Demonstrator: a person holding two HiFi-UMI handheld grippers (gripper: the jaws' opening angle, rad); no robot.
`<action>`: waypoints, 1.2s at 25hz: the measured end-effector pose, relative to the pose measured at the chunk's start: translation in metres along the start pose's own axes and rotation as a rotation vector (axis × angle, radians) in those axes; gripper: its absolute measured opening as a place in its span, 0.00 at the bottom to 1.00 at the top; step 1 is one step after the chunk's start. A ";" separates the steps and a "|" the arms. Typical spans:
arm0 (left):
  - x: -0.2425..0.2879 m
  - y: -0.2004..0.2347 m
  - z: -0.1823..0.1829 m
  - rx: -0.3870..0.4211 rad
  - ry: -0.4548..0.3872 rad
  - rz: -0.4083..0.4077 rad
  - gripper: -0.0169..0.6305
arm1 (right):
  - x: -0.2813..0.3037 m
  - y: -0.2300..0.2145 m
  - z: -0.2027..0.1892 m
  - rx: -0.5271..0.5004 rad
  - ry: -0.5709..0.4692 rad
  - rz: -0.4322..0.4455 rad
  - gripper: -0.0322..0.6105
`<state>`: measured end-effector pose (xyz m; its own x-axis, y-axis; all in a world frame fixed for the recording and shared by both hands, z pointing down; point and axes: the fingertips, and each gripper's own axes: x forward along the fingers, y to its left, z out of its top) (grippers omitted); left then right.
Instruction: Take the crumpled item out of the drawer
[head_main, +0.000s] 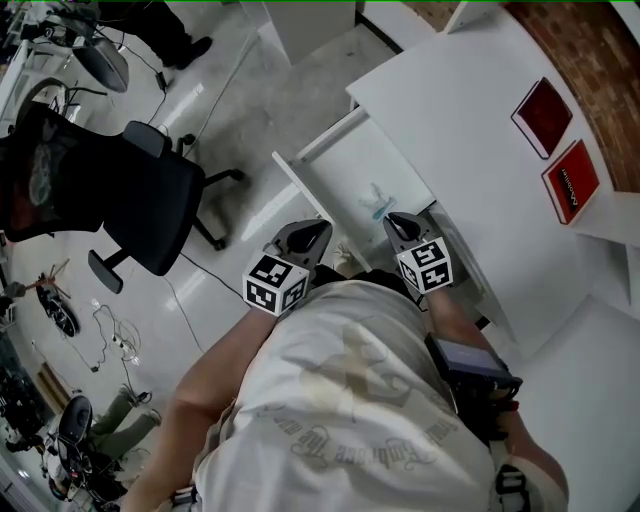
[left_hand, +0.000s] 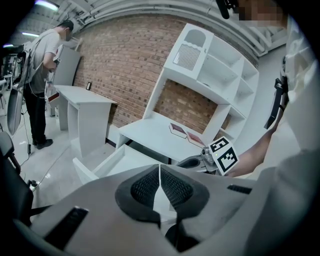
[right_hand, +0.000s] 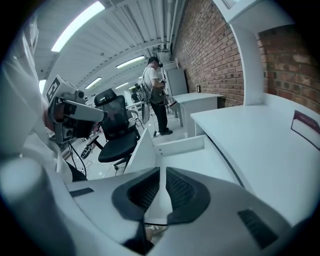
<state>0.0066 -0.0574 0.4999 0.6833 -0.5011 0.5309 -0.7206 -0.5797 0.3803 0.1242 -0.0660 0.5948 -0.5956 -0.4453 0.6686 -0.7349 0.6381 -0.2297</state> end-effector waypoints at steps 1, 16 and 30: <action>0.001 0.000 0.000 0.000 0.001 0.001 0.07 | 0.002 -0.001 -0.001 0.000 0.005 0.003 0.10; 0.002 0.001 -0.013 -0.014 0.060 0.025 0.07 | 0.035 -0.024 -0.027 -0.003 0.108 0.026 0.32; 0.010 0.003 -0.016 -0.003 0.092 0.028 0.07 | 0.061 -0.038 -0.051 -0.036 0.235 0.042 0.37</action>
<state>0.0087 -0.0537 0.5186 0.6496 -0.4561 0.6083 -0.7397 -0.5643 0.3667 0.1320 -0.0855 0.6806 -0.5306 -0.2618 0.8062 -0.6962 0.6771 -0.2383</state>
